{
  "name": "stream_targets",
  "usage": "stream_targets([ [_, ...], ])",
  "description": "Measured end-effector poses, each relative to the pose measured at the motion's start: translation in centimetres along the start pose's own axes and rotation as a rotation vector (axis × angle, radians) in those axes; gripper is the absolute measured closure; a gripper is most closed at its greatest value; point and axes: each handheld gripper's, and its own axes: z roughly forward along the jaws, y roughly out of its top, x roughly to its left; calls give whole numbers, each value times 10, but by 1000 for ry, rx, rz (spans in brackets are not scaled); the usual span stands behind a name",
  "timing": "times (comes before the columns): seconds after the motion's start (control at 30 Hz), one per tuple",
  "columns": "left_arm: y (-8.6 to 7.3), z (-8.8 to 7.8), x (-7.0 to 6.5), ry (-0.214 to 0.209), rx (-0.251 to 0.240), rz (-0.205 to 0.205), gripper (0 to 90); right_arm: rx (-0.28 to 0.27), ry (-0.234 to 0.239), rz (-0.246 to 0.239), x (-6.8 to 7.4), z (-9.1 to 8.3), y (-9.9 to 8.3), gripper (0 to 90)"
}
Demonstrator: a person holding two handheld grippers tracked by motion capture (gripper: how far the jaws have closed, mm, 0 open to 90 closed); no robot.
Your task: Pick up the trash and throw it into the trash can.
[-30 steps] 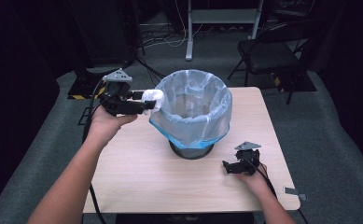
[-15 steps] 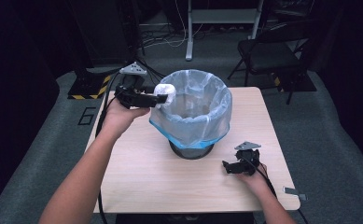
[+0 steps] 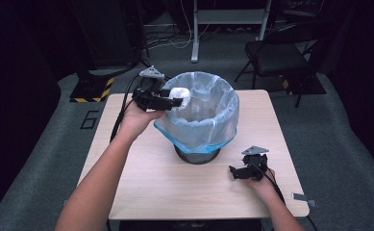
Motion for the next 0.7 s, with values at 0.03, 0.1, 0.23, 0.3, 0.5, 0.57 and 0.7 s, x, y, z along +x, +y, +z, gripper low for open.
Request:
stream_targets([
  [0.03,0,2,-1,-1,1,1,457,0,0,0,0,0,0,0],
  [0.1,1,7,-2,-5,12,4,444,0,0,0,0,0,0,0],
  [0.23,1,15,-5,-6,25,-1,364,0,0,0,0,0,0,0],
  [0.3,0,17,-6,-13,24,3,319,0,0,0,0,0,0,0],
  [0.5,-1,13,-7,-8,19,3,292,0,0,0,0,0,0,0],
  [0.57,-2,8,-7,-5,14,12,295,0,0,0,0,0,0,0],
  [0.7,-4,-1,-6,1,7,12,297,1,1,4,0,0,0,0],
])
